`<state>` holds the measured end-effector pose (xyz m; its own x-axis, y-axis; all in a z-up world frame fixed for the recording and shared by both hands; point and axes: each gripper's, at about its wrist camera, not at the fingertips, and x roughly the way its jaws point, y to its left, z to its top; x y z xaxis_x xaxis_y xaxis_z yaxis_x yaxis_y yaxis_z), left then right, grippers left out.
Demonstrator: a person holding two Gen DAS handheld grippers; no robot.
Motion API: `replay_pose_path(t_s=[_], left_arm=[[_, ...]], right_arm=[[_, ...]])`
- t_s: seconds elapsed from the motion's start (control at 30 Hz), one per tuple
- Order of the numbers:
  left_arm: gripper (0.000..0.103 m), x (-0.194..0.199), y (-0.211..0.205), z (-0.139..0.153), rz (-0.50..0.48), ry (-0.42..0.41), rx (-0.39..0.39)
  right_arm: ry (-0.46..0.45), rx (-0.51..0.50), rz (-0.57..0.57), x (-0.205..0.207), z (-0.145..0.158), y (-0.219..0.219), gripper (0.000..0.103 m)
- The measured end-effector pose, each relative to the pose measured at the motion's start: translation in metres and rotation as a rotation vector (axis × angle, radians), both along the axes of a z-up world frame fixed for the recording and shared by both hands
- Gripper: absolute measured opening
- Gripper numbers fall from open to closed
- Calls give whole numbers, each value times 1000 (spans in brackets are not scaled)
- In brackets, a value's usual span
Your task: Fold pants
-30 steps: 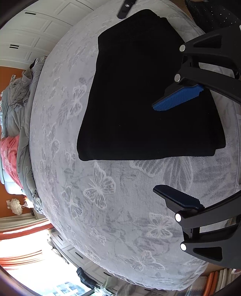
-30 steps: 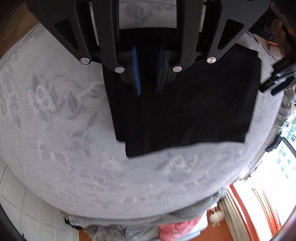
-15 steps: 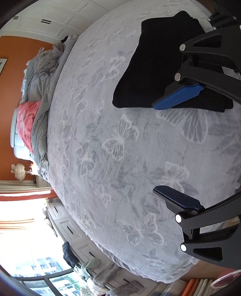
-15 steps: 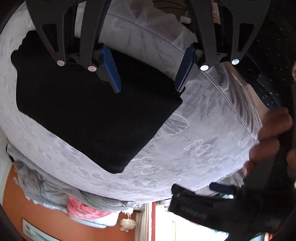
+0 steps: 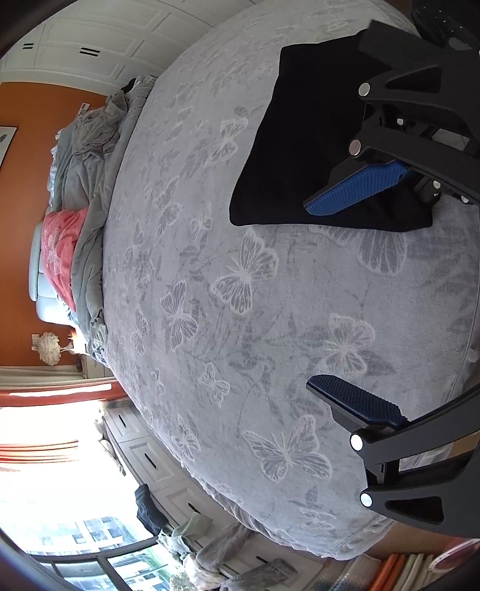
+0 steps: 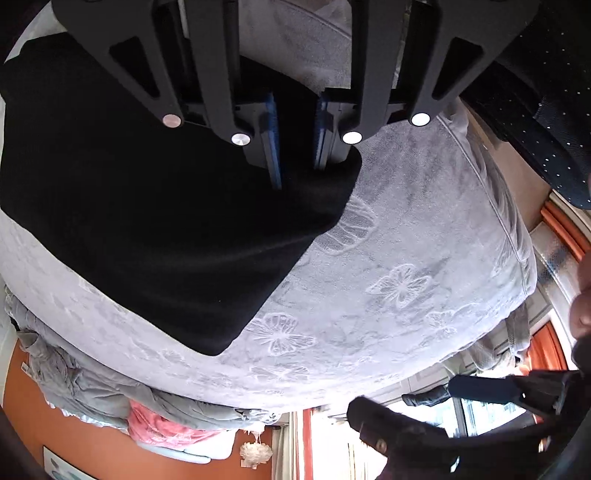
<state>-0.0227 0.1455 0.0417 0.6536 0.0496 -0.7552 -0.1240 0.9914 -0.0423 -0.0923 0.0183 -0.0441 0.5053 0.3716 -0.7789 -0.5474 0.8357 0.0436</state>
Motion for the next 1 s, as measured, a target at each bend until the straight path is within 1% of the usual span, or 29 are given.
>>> replay_pose_path(t_s=[0.07,0.1,0.13,0.17,0.2,0.23,0.3,0.33,0.4,0.43,0.5,0.57,0.63,0.7,0.73,0.77,0.8,0.83,0.87,0.93,0.97,1.0], left_arm=[[86,2,0,-2,0,12,-10],[86,3,-1,-3,0,17,-15],[86,3,-2,-4,-5,21,-18],[86,4,-5,-5,-11,26,-16],[86,4,-8,-6,-17,29,-11],[86,4,-11,-7,-24,30,-6],[86,5,-17,-9,-35,35,5],[86,6,-21,-11,-41,40,8],[86,8,-28,-14,-54,52,10],[86,10,-33,-16,-60,58,11],[86,12,-42,-20,-72,65,25],[86,16,-51,-24,-84,73,40],[86,19,-60,-28,-99,85,40],[86,25,-69,-33,-118,101,29],[86,27,-74,-35,-127,112,19],[86,30,-78,-37,-138,125,4],[86,33,-82,-39,-150,133,-11],[86,34,-86,-40,-158,138,-22],[86,36,-89,-41,-164,144,-30],[86,39,-97,-43,-180,151,-42],[86,40,-99,-44,-186,155,-46],[86,41,-102,-45,-193,158,-52]], right_arm=[[61,109,-17,-1,18,-22,22],[72,158,-38,-2,29,-37,31],[63,189,-72,-3,39,-53,39],[45,212,-117,-2,51,-73,44],[31,228,-167,1,61,-94,51],[20,230,-222,5,69,-114,54],[-16,211,-348,12,79,-158,54],[-17,206,-406,16,80,-178,54],[23,214,-530,25,73,-219,55],[49,227,-574,28,67,-235,56],[113,268,-625,33,52,-260,56],[163,300,-634,37,35,-271,56],[197,273,-643,45,22,-270,56],[227,225,-624,55,6,-260,56],[215,228,-624,57,2,-258,54],[206,243,-608,58,1,-254,45],[206,239,-591,60,3,-251,33],[189,229,-582,59,10,-249,20],[174,242,-565,57,20,-249,8],[123,273,-537,51,48,-251,7],[88,264,-526,47,60,-252,7],[47,230,-529,44,70,-252,7]])
